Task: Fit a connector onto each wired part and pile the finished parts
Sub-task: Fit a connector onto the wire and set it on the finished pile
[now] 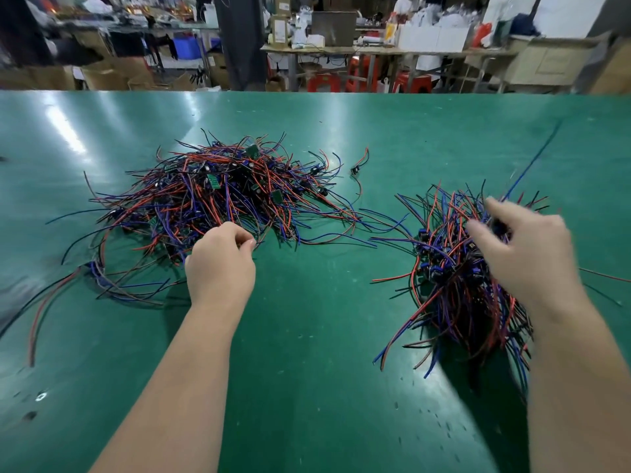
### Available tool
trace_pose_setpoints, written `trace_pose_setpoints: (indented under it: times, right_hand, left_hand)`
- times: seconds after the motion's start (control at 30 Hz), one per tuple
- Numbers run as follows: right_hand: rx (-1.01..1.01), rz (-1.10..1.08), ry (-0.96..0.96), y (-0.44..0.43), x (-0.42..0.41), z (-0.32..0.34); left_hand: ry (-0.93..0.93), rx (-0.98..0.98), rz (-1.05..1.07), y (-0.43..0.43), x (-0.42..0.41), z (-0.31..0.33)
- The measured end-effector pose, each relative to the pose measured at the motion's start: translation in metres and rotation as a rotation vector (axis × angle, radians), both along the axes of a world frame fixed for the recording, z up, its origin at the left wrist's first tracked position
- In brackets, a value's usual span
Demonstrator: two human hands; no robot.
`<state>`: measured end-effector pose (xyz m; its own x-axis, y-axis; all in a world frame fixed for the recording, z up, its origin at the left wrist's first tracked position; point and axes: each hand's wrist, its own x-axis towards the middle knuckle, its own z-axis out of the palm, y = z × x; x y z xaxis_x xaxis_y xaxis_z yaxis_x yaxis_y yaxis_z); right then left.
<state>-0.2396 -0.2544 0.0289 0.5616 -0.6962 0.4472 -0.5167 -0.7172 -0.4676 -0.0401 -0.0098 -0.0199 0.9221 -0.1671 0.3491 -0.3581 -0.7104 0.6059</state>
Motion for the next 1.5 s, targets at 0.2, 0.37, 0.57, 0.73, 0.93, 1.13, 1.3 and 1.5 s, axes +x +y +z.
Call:
trace_pose_setpoints:
  times: [0.2,0.37,0.57,0.73,0.93,1.13,1.3,1.5]
  right_hand:
    - [0.031,-0.005,0.099,0.005,0.007,-0.007]
    - [0.123,0.241,-0.261,0.032,0.024,-0.013]
    - [0.524,0.769,-0.075,0.074,0.044,-0.029]
    - [0.731,0.875,-0.247,0.088,0.055,-0.030]
    - [0.882,0.821,-0.471,0.072,0.045,-0.024]
    - [0.462,0.510,-0.455,0.071,0.046,-0.029]
    - [0.460,0.455,-0.665,0.061,0.044,-0.028]
    - [0.113,0.406,-0.524,0.047,0.038,-0.029]
  left_hand:
    - [-0.230,-0.347,-0.013,-0.003,-0.004,0.005]
    - [-0.452,-0.554,-0.054,-0.007,-0.015,0.012]
    - [-0.822,-0.554,-0.612,-0.024,-0.076,0.023]
    - [-0.725,-0.350,-1.204,-0.046,-0.141,0.018]
    - [-0.620,-0.291,-1.201,-0.045,-0.138,0.015]
    - [-0.593,-0.358,-1.193,-0.049,-0.134,0.010]
    - [-0.459,-0.515,-1.200,-0.046,-0.133,0.013]
    - [-0.376,-0.426,-1.107,-0.044,-0.122,0.006]
